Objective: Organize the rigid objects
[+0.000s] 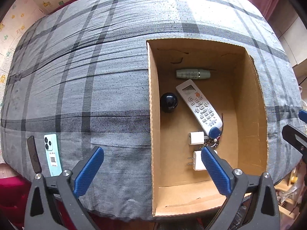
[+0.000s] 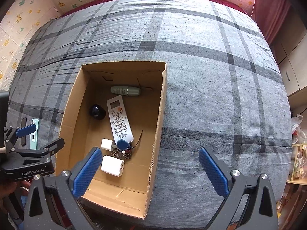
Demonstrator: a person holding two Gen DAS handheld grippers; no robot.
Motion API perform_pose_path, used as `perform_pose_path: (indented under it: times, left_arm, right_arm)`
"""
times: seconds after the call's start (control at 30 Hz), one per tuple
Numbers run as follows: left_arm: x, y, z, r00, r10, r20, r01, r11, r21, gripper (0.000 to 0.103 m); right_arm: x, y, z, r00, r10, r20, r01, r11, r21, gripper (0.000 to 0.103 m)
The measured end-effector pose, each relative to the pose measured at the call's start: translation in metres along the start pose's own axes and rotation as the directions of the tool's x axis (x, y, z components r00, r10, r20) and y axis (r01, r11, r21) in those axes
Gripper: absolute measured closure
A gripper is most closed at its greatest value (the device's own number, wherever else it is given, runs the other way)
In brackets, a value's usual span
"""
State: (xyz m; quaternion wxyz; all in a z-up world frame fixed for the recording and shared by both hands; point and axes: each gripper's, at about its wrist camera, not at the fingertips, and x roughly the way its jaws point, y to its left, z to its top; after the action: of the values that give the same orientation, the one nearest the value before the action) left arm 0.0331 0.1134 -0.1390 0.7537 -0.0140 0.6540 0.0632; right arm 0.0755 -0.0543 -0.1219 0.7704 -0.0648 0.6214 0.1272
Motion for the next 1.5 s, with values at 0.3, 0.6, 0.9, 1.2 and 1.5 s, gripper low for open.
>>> perform_pose_path:
  times: [0.3, 0.6, 0.9, 1.2, 1.5]
  left_arm:
    - [-0.052, -0.007, -0.004, 0.999, -0.029, 0.042, 0.028, 0.999, 0.026, 0.000]
    - [-0.087, -0.011, -0.009, 0.998, -0.019, 0.061, 0.016, 0.999, 0.050, 0.000]
    - [-0.110, -0.024, -0.014, 0.995, -0.049, 0.087, 0.042, 0.996, 0.080, 0.000]
    - [-0.121, -0.034, -0.015, 0.991, -0.059, 0.123, 0.047, 0.994, 0.103, 0.000]
    - [-0.130, -0.037, -0.015, 0.987, -0.054, 0.151, 0.038, 0.994, 0.107, 0.000]
  right_arm:
    - [-0.038, 0.001, 0.005, 1.000, -0.006, 0.024, 0.006, 1.000, 0.016, 0.000]
    - [-0.073, 0.000, 0.006, 0.999, -0.013, 0.036, 0.012, 0.999, 0.038, 0.000]
    - [-0.105, 0.001, 0.006, 0.996, -0.026, 0.091, 0.021, 0.998, 0.059, 0.000]
    - [-0.120, -0.001, 0.005, 0.991, -0.045, 0.123, 0.038, 0.998, 0.056, 0.000]
    - [-0.125, -0.001, 0.002, 0.990, -0.046, 0.136, 0.040, 0.998, 0.045, 0.000]
